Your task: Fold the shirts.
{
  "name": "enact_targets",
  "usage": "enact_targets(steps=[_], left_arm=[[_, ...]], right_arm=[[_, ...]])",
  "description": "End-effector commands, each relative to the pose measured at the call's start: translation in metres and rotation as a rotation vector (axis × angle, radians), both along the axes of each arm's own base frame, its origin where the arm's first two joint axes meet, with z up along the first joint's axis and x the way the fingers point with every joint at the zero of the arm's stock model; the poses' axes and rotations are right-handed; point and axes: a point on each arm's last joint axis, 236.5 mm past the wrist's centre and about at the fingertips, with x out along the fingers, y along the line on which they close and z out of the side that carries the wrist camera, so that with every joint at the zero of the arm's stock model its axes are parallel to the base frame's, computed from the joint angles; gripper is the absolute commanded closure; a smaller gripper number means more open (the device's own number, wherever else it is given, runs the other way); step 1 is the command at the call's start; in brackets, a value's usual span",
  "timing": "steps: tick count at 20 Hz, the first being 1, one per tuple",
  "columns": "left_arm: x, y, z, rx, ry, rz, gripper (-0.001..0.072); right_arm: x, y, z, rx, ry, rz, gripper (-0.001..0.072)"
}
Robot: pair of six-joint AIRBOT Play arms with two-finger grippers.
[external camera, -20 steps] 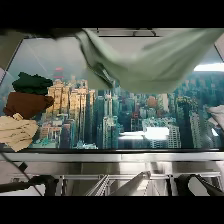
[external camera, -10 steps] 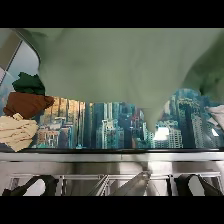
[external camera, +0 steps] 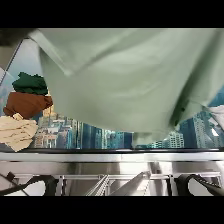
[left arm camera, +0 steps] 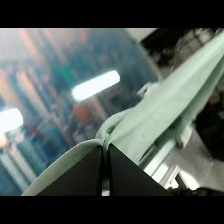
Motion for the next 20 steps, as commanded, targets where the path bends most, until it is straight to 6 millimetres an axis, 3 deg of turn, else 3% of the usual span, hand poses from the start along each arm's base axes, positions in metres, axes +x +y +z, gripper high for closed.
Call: enact_targets(steps=[1,3,4,5,6,8,9,10,11,13,16,20], left_arm=[[0.038,0.004,-0.139,0.168,0.26,0.007,0.0689],[0.059,0.021,-0.212,0.199,0.367,0.06,0.0689],[0.067,0.027,-0.238,0.197,0.395,0.066,0.069],[0.075,0.035,-0.258,0.19,0.412,0.066,0.0689],[0.085,0.044,-0.27,0.183,0.429,0.08,0.0579],[0.105,0.07,-0.271,0.168,0.431,0.136,-0.0013],[0.111,0.084,-0.263,0.171,0.414,0.146,-0.0005],[0.11,0.099,-0.257,0.182,0.417,0.155,-0.0005],[0.102,0.118,-0.257,0.205,0.464,0.176,-0.0004],[0.062,0.137,-0.268,0.235,0.617,0.128,-0.0003],[0.018,0.141,-0.293,0.204,0.761,0.133,-0.0002],[-0.052,0.14,-0.346,0.302,0.921,0.121,0.0014]], right_arm=[[0.081,0.037,-0.145,-0.048,0.282,0.074,0.069],[0.119,0.041,-0.21,-0.016,0.373,0.044,0.0689],[0.13,0.044,-0.234,-0.005,0.406,0.038,0.0683],[0.137,0.044,-0.251,0.005,0.436,0.041,0.0482],[0.141,0.042,-0.259,0.009,0.449,0.041,0.0233],[0.139,0.027,-0.253,0.042,0.465,0.012,0.0225],[0.133,0.016,-0.248,0.055,0.483,0.011,0.0237],[0.12,0.006,-0.247,0.041,0.51,0.033,0.0391],[0.103,-0.002,-0.249,0.045,0.565,0.075,0.0405],[0.065,-0.008,-0.26,0.073,0.697,0.179,0.0405],[0.017,-0.003,-0.284,0.105,0.839,0.285,0.0413],[-0.014,0.011,-0.296,0.137,0.841,0.3,0.0416]])
